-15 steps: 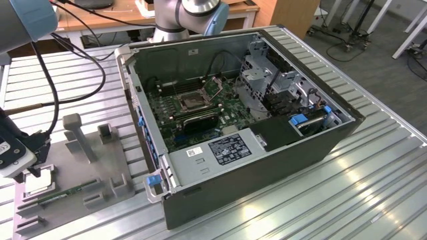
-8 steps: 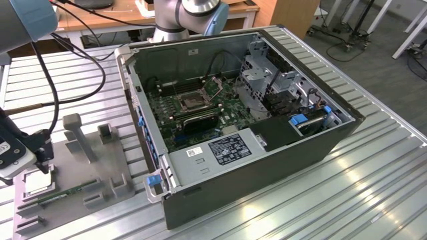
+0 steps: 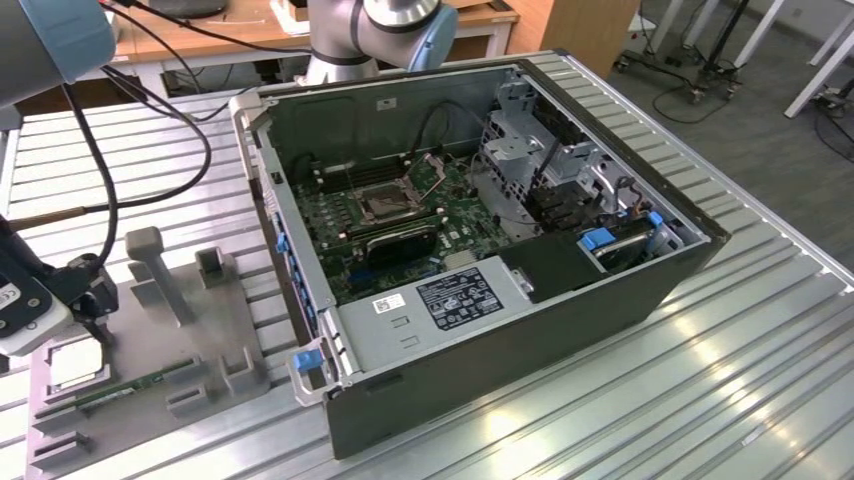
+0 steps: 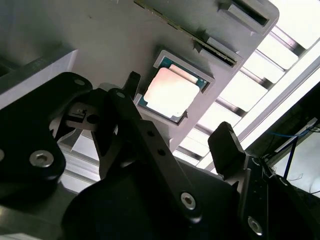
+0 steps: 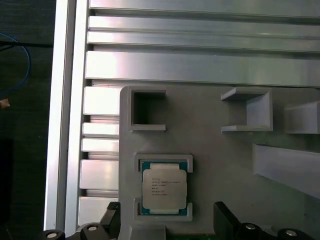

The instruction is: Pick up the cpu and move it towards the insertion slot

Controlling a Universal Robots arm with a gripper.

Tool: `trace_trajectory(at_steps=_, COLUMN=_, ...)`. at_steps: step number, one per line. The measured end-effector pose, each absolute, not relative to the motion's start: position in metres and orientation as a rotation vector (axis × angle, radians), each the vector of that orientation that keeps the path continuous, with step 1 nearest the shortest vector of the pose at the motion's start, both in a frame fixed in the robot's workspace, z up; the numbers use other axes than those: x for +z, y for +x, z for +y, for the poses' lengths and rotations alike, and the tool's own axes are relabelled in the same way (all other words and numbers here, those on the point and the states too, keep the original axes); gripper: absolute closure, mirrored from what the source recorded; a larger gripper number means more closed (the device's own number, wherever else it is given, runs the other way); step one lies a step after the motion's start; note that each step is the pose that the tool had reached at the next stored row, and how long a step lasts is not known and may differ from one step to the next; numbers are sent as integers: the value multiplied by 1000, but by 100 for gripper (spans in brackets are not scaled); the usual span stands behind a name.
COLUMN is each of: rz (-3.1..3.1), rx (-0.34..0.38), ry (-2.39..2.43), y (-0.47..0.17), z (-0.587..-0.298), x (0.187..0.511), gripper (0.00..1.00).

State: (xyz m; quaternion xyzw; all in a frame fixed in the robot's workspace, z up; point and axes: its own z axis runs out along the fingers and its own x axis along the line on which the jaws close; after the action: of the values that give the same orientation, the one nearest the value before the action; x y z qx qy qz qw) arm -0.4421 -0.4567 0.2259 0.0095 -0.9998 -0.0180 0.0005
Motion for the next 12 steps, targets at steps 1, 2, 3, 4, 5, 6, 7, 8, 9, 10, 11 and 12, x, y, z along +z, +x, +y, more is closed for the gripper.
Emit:
trace_trajectory(at_steps=1, rz=-3140, rx=-56, ry=30, y=-442, z=-457, x=226, gripper=18)
trace_trajectory(at_steps=2, rz=-3140, rx=-56, ry=30, y=-442, z=-457, x=226, gripper=18)
trace_trajectory(at_steps=3, rz=-3140, rx=-56, ry=30, y=-442, z=-457, x=226, gripper=18)
trace_trajectory(at_steps=4, rz=-3140, rx=-56, ry=30, y=-442, z=-457, x=226, gripper=18)
trace_trajectory(at_steps=5, rz=-3140, rx=-56, ry=30, y=-442, z=-457, x=226, gripper=18)
trace_trajectory(at_steps=6, rz=-3140, rx=-56, ry=30, y=-442, z=-457, x=226, gripper=18)
trace_trajectory(at_steps=7, rz=-3140, rx=-56, ry=30, y=-442, z=-457, x=226, gripper=18)
trace_trajectory(at_steps=8, rz=-3140, rx=-56, ry=30, y=-442, z=-457, x=226, gripper=18)
trace_trajectory(at_steps=9, rz=-3140, rx=-57, ry=30, y=-442, z=-457, x=226, gripper=18)
trace_trajectory(at_steps=10, rz=-3140, rx=-57, ry=30, y=-442, z=-457, x=225, gripper=18)
trace_trajectory(at_steps=11, rz=-3140, rx=-57, ry=30, y=-442, z=-457, x=224, gripper=18)
trace_trajectory(at_steps=12, rz=-3140, rx=-57, ry=30, y=-442, z=-457, x=224, gripper=18)
